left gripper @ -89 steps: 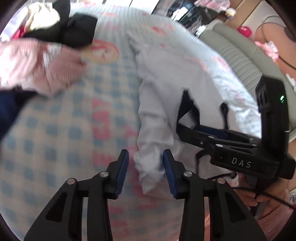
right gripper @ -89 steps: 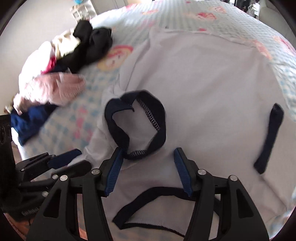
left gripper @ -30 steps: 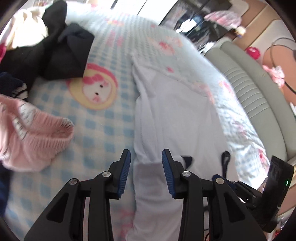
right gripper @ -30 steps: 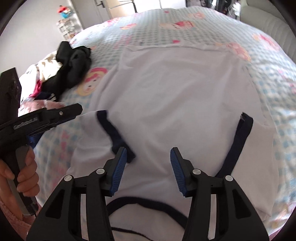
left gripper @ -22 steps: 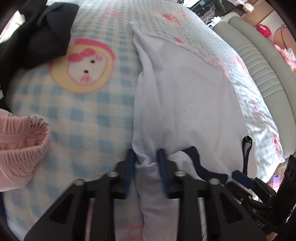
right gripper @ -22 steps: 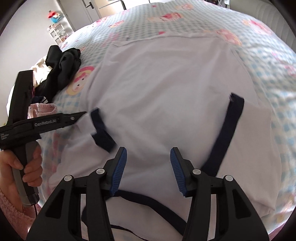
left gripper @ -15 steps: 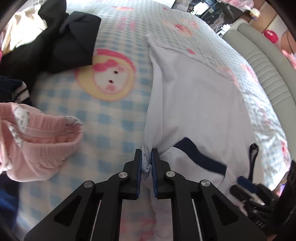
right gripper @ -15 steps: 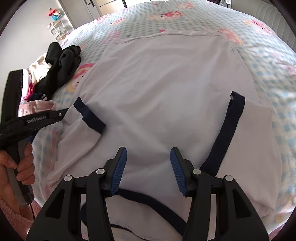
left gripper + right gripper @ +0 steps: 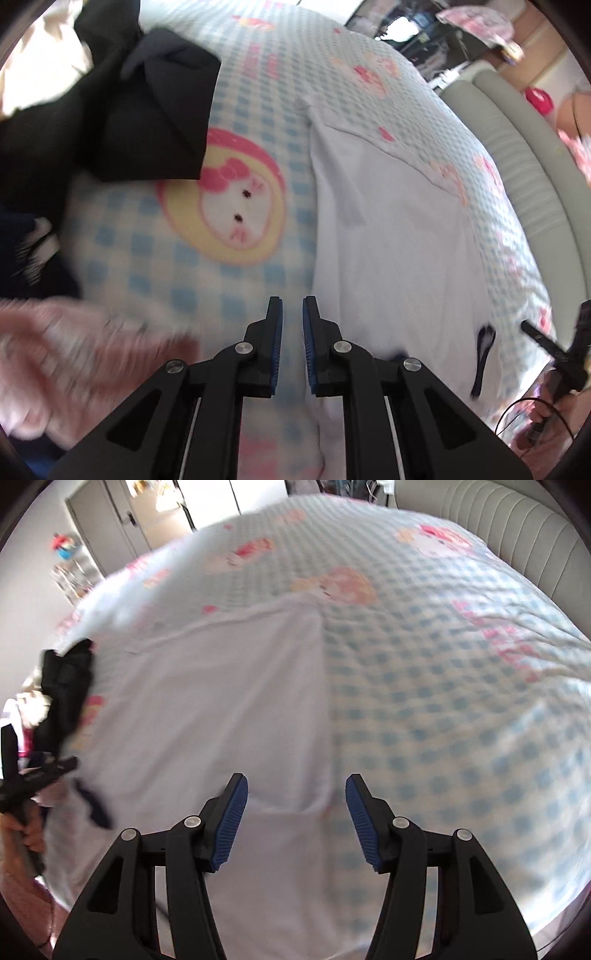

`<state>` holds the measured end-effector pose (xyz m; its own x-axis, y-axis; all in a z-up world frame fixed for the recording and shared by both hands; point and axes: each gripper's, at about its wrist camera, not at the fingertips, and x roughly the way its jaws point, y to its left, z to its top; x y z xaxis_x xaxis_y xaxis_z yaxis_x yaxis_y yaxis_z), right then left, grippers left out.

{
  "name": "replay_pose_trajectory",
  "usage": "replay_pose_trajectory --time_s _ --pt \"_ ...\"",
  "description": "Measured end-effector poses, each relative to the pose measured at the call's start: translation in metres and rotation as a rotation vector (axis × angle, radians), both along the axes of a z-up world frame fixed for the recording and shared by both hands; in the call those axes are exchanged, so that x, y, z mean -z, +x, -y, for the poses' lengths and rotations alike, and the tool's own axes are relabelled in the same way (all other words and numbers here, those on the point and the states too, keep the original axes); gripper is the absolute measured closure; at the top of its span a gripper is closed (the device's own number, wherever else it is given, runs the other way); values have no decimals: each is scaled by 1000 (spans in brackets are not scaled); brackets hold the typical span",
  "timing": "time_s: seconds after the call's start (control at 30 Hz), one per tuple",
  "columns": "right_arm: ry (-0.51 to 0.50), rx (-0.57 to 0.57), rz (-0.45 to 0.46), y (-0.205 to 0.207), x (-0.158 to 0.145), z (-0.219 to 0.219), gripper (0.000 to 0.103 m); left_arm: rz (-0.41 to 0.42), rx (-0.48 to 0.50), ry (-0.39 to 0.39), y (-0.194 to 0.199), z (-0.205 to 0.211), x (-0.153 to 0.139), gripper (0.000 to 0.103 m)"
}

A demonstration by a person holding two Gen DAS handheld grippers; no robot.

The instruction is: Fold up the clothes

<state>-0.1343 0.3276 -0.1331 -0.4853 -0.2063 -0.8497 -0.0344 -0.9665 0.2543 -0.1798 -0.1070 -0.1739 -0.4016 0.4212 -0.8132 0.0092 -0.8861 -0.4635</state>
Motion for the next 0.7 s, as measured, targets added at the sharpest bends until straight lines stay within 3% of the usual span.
replay_pose_trajectory --time_s 0.17,0.3,0.4,0.43,0.5,0.6,0.7 --pt "-10 -4 100 -51 34 -36 46 10 -24 110 -17 -3 18 89" --pt "-41 -27 144 -64 60 -33 40 -7 -65 174 -21 5 22 76" --pt "-64 -44 177 -74 79 -30 40 6 -22 208 -28 0 26 66" --pt "-62 -47 184 -77 85 -29 43 12 -5 187 -31 -6 29 66" --pt "26 -28 154 -76 84 -25 78 24 25 143 -37 -18 35 66" --pt "33 -11 118 -73 75 -28 86 18 -1 66 -40 -22 33 68" --pt "40 6 82 -70 65 -30 88 16 27 100 -40 -23 30 70"
